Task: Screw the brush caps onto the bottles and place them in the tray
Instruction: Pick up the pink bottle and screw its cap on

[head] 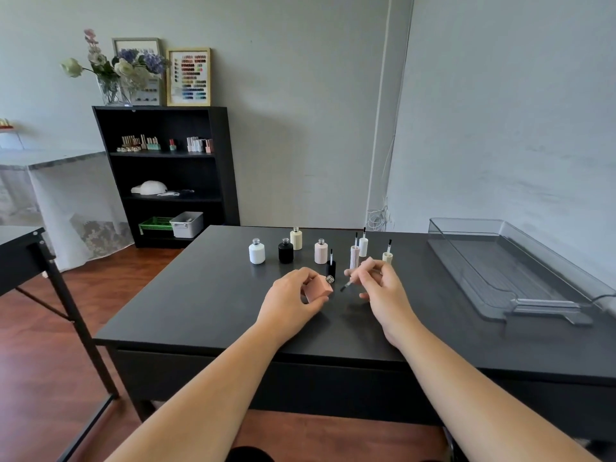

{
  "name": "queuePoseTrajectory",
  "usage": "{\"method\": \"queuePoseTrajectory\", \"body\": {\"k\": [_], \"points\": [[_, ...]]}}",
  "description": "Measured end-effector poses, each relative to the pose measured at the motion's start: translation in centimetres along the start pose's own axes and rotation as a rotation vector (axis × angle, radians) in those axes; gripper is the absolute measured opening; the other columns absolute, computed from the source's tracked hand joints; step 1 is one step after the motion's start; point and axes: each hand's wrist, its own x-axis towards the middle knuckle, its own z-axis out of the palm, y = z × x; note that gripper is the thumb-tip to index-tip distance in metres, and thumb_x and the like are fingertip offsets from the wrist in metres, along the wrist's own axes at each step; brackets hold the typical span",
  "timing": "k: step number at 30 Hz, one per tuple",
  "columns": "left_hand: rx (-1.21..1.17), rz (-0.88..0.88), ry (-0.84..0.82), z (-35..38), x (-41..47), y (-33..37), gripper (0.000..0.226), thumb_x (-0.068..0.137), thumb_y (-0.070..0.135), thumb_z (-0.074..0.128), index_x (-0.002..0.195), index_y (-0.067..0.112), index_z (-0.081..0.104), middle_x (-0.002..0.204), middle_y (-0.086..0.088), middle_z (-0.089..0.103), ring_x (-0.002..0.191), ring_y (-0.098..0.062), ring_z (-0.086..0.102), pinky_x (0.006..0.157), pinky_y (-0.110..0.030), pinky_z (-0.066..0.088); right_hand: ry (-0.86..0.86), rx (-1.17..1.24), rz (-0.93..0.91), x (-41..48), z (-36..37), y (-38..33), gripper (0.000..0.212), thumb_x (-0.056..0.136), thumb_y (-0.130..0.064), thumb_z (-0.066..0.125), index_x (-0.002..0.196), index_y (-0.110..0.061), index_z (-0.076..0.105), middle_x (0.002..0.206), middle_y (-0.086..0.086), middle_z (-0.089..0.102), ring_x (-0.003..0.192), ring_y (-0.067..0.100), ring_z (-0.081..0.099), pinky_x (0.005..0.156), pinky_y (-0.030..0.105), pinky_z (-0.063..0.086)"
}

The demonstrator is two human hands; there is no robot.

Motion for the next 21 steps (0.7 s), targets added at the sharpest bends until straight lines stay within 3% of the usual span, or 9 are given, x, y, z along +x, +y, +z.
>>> {"method": "queuePoseTrajectory", "body": {"k": [5, 10, 16, 21], "points": [[-0.081, -0.004, 0.053, -0.3, -0.2, -0.4, 0.025, 0.075, 0.028, 0.071, 0.095, 0.037, 0.058, 0.095, 0.014, 0.061, 0.089, 0.002, 0.053, 0.074, -0.01, 0.039, 0.032, 0.095, -0.063, -0.2, -0.4, 0.4, 0.011, 0.089, -0.011, 0.058, 0.081, -0.018, 0.053, 0.088, -0.001, 0.076, 0.081, -0.001, 0.069, 0.062, 0.008, 0.046], [-0.144, -0.028, 0.049, -0.5, -0.4, -0.3, 0.038, 0.073, 0.022, 0.075, 0.084, 0.051, 0.053, 0.094, 0.008, 0.061, 0.083, -0.007, 0.059, 0.076, -0.009, 0.046, 0.039, 0.14, -0.12, -0.2, -0.7, 0.8, 0.007, 0.087, -0.007, 0.061, 0.088, -0.014, 0.062, 0.085, 0.0, 0.077, 0.08, 0.011, 0.072, 0.063, 0.016, 0.052], [-0.198, -0.091, 0.075, -0.5, -0.4, -0.8, 0.027, 0.072, 0.021, 0.076, 0.093, 0.028, 0.062, 0.096, 0.011, 0.064, 0.086, -0.008, 0.061, 0.077, -0.015, 0.048, 0.012, 0.034, -0.15, -0.3, -0.5, 1.2, 0.02, 0.095, -0.021, 0.053, 0.089, -0.013, 0.07, 0.079, -0.003, 0.075, 0.068, 0.006, 0.065, 0.059, 0.014, 0.048], [-0.241, -0.076, 0.061, -0.6, -0.4, -0.8, 0.03, 0.072, 0.016, 0.076, 0.093, 0.032, 0.062, 0.1, 0.01, 0.064, 0.091, -0.006, 0.061, 0.083, -0.019, 0.05, 0.042, 0.035, -0.159, -0.2, -0.7, 1.3, 0.016, 0.095, -0.016, 0.051, 0.091, -0.016, 0.066, 0.084, -0.008, 0.075, 0.065, 0.0, 0.054, 0.062, 0.011, 0.046]]}}
